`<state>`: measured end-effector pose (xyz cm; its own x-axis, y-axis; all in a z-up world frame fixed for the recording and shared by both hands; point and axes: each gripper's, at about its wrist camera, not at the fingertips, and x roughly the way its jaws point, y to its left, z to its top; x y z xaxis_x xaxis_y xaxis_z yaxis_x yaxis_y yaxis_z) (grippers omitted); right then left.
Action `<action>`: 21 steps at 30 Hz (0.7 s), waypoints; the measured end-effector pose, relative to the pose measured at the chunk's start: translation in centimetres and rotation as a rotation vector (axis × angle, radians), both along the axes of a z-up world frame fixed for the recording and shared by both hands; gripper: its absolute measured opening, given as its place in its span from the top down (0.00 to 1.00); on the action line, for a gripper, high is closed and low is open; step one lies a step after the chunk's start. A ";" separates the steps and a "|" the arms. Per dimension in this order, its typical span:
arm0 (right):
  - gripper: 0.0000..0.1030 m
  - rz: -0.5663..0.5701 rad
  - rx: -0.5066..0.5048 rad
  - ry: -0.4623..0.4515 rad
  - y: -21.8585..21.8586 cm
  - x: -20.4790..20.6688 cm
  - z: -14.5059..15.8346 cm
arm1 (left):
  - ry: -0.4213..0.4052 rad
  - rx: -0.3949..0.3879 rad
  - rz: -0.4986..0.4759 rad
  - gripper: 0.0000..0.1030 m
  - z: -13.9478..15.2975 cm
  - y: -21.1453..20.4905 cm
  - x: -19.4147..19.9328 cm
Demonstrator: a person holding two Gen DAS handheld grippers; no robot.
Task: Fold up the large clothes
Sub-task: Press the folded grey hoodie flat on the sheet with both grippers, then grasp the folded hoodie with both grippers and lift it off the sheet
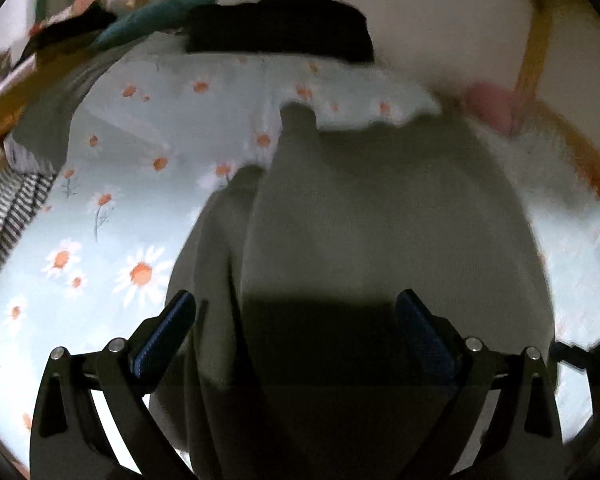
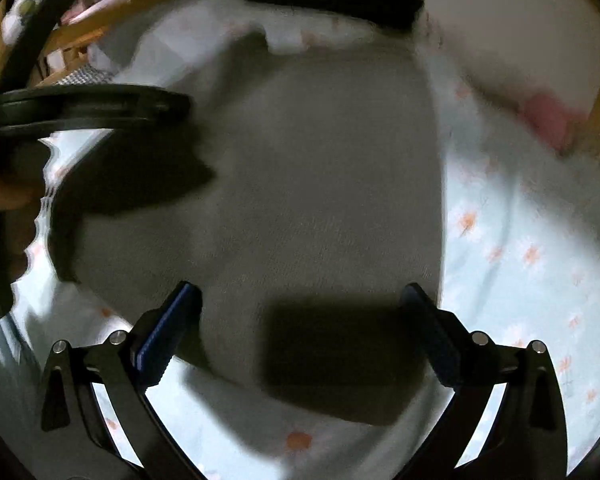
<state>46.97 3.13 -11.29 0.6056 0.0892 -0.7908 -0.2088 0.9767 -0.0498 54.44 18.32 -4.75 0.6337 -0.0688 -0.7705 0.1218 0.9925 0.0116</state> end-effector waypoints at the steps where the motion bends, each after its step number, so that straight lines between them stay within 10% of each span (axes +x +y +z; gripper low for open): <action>1: 0.02 -0.004 0.015 -0.034 -0.2 -0.1 -0.7 | 0.038 0.019 -0.002 0.04 -1.4 0.0 0.4; 7: 0.03 -0.054 0.150 -0.100 -2.3 -3.8 2.3 | 0.028 -0.069 0.026 0.04 -2.0 1.4 0.1; 14: 0.03 -0.220 1.238 0.214 -8.7 -7.7 -6.5 | 0.005 -0.125 0.049 0.04 -2.3 2.3 -1.3; 21: 0.02 -0.347 1.438 0.112 -9.1 -3.6 -6.5 | 0.028 -0.172 0.051 0.04 -2.6 3.1 -1.4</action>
